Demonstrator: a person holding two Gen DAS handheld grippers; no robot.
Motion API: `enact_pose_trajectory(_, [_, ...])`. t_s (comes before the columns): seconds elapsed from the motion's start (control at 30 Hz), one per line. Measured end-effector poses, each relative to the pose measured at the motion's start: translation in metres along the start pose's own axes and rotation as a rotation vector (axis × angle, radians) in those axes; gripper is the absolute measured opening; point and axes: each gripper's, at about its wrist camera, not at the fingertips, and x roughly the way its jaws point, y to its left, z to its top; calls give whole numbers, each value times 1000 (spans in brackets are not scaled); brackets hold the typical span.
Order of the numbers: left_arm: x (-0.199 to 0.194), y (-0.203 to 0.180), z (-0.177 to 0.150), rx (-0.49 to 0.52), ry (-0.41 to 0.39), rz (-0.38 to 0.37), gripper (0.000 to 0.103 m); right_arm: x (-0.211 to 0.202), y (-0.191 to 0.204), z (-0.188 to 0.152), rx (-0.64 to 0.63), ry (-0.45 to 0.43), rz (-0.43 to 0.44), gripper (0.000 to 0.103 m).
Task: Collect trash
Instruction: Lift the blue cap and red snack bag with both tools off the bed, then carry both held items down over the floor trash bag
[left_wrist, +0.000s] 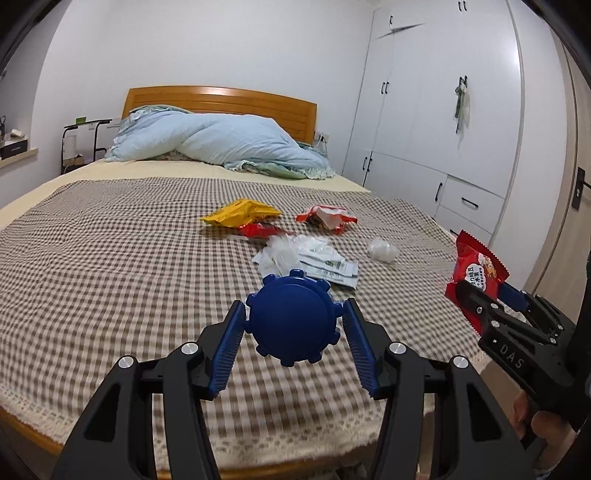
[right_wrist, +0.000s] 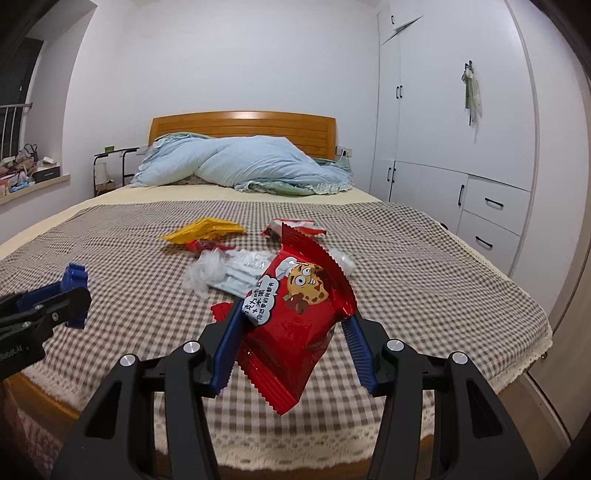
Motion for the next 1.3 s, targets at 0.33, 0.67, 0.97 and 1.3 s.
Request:
enact_pose_trajectory(0.33, [-36, -7, -19, 34, 58, 4, 52, -34, 7, -25, -33, 32, 35, 52])
enact_pose_trajectory(0.67, [-64, -20, -38, 48, 100, -33, 52, -64, 21, -56, -55, 102, 78, 52])
enact_pose_trajectory(0.97, [-78, -21, -67, 42, 170, -55, 52, -79, 32, -83, -76, 190, 108, 52])
enact_pose_trajectory(1.3, [-82, -11, -105, 21, 258, -50, 52, -82, 41, -114, -79, 329, 146, 52])
